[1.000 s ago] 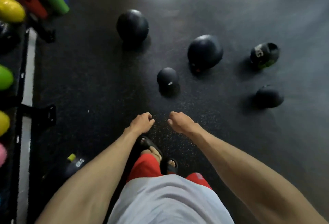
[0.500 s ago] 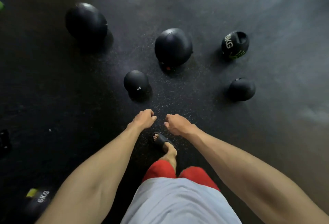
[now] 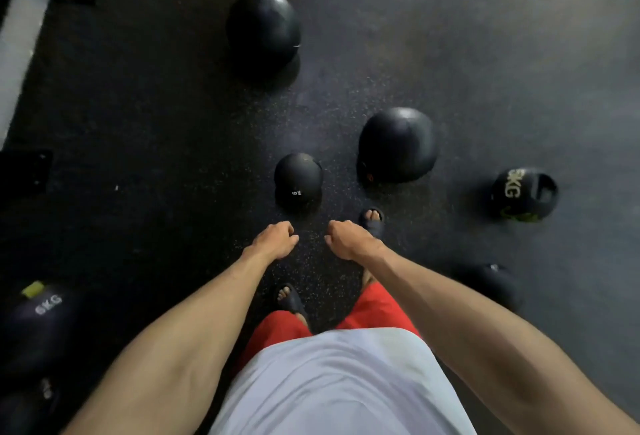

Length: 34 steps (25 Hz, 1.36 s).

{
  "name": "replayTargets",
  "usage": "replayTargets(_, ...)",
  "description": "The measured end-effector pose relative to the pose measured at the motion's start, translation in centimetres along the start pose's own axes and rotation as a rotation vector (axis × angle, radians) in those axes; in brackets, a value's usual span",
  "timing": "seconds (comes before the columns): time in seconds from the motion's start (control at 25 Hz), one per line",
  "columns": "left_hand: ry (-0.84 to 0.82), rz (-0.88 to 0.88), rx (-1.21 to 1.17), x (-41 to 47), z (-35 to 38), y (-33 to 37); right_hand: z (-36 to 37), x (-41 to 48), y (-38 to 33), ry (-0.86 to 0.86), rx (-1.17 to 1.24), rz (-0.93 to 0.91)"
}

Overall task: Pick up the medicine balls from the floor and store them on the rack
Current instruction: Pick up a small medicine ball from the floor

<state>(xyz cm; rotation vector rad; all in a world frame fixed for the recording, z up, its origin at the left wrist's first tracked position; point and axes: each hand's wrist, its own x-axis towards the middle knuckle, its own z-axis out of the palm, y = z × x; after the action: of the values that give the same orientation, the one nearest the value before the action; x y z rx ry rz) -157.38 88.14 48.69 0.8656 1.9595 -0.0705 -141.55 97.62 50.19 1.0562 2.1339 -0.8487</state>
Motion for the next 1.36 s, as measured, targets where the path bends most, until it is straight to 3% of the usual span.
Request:
replayTargets(0.32,0.134,-0.244,-0.389,9.2,-4.0,7.7,-12.2,13.7,2.6,-0.168,-0.257,-0.259)
replayTargets(0.52,0.163,-0.367,-0.627,16.8,-2.5,9.3,-13.9,22.2,4.7,-0.275,-0.399,-0.333)
replayTargets(0.76,0.195,-0.456,-0.854,32.2,3.9,6.3,-8.3,37.8,7.5,-0.302,-0.499,-0.311)
replayTargets(1.0,0.205,-0.591,-0.918,45.8,9.8,2.1,-2.0,53.2,8.8,-0.271,-0.538,-0.251)
replayTargets(1.2,0.082,-0.547,-0.818,51.2,11.8,0.4,1.0,59.8,9.3,-0.285,-0.68,-0.336)
replayTargets(1.36,0.12,-0.55,-0.91,52.4,11.4,-2.8,3.8,61.1,6.8,-0.222,-0.681,-0.39)
